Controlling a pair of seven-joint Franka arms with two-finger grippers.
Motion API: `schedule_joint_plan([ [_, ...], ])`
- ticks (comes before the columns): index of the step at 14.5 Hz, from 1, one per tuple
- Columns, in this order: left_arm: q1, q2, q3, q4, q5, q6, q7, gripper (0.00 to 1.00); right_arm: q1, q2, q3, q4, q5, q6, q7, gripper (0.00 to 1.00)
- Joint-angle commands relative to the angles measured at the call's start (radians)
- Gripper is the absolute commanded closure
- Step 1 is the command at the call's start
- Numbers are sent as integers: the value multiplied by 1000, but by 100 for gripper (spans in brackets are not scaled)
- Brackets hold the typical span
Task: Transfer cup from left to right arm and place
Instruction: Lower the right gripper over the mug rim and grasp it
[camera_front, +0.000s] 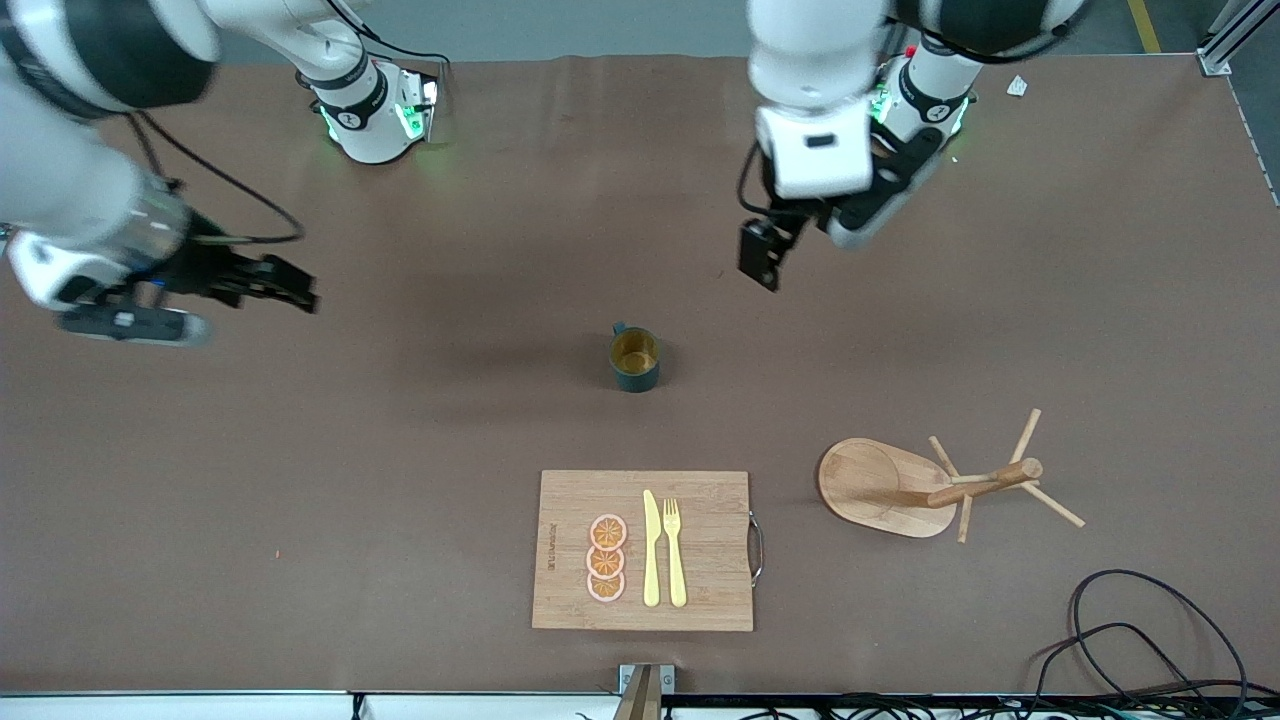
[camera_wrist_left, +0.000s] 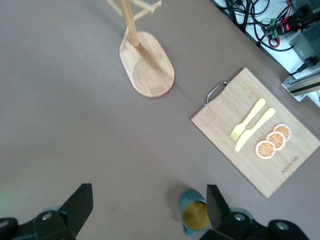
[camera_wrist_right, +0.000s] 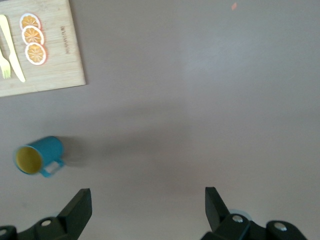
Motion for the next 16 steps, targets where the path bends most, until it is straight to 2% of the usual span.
schedule_joint_plan([
  [1, 156, -33, -9, -6, -115, 2, 203, 0, 140, 120, -8, 90, 0, 11, 278, 0],
  [3, 249, -33, -9, -6, -182, 2, 327, 0, 235, 234, -8, 181, 4, 12, 502, 0],
  [5, 317, -33, -6, -7, -184, 2, 459, 0, 313, 359, -8, 291, 5, 18, 671, 0],
  [7, 381, -36, -9, -7, -185, 0, 586, 0, 363, 453, -8, 356, 8, 70, 793, 0],
  [9, 421, -35, -7, -9, -188, -20, 660, 0, 403, 513, -6, 364, 11, 173, 859, 0],
  [12, 426, -35, -4, -12, -179, -43, 680, 0, 444, 584, -6, 367, 11, 285, 904, 0],
  [16, 429, -36, -4, -12, -180, -84, 817, 0, 493, 662, -6, 367, 11, 383, 924, 0],
])
